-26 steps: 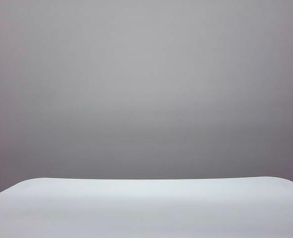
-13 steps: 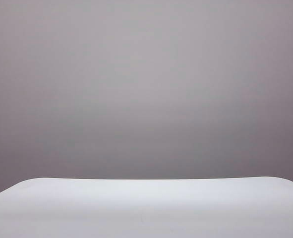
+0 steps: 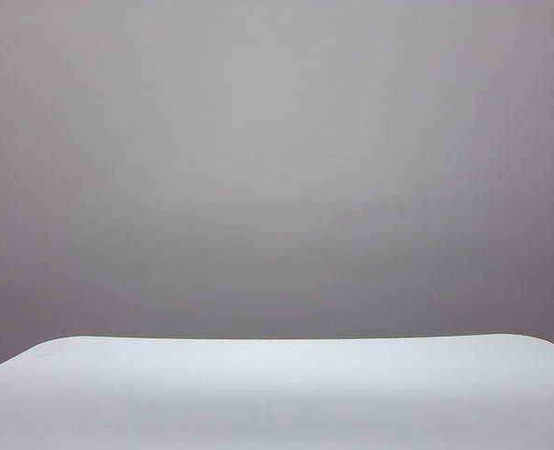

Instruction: Pick up the pen and remove the cap.

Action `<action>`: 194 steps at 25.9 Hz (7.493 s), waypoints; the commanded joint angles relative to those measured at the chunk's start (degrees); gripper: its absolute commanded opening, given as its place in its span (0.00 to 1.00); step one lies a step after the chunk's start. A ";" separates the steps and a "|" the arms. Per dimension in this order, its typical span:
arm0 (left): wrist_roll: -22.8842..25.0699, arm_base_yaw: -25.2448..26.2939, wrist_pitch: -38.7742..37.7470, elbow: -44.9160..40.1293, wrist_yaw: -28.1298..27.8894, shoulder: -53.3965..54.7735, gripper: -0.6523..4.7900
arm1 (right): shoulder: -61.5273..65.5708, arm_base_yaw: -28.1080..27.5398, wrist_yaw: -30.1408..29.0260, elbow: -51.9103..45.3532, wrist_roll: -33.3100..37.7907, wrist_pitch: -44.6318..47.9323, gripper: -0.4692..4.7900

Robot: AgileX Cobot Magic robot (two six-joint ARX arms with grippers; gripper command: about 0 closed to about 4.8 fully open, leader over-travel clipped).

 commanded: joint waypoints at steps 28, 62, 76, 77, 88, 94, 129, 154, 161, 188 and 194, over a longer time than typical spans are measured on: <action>5.33 4.42 -8.17 0.13 13.51 0.11 0.47 | 0.02 -1.97 -1.01 0.33 -0.33 -10.03 0.09; 20.28 4.48 -24.20 0.15 10.23 1.31 0.11 | 2.43 -0.28 -2.23 0.31 -4.83 -19.06 0.09; 23.37 5.38 -22.10 0.17 4.94 1.31 0.11 | 2.43 -0.31 4.31 0.28 -17.53 -36.15 0.09; 23.52 5.51 -22.03 0.17 4.74 1.31 0.11 | 2.43 -0.31 5.42 0.28 -17.97 -36.83 0.09; 26.88 5.84 -22.16 0.17 2.21 1.31 0.11 | 2.43 -0.39 11.39 0.26 -20.46 -39.01 0.09; 27.82 6.27 -23.58 0.15 1.42 1.31 0.11 | 2.40 -1.14 12.96 0.28 -20.61 -38.77 0.09; 36.70 7.21 -7.91 0.17 -11.74 1.31 0.11 | 2.67 -4.00 13.25 0.26 -22.10 -42.71 0.09; 31.78 7.21 -1.22 0.15 -11.32 1.14 0.11 | 15.98 -4.20 29.16 0.26 -22.97 -35.93 0.09; 31.78 13.60 -28.52 0.15 -21.70 1.18 0.11 | 14.25 -7.43 31.19 0.28 -22.99 -41.66 0.09; 48.89 7.82 -88.04 0.00 -31.17 24.04 0.11 | 29.55 -8.28 48.96 0.22 -25.49 -57.31 0.09; 51.34 7.82 -88.35 0.09 -37.46 24.72 0.11 | 33.70 -8.33 48.98 0.22 -25.81 -55.65 0.09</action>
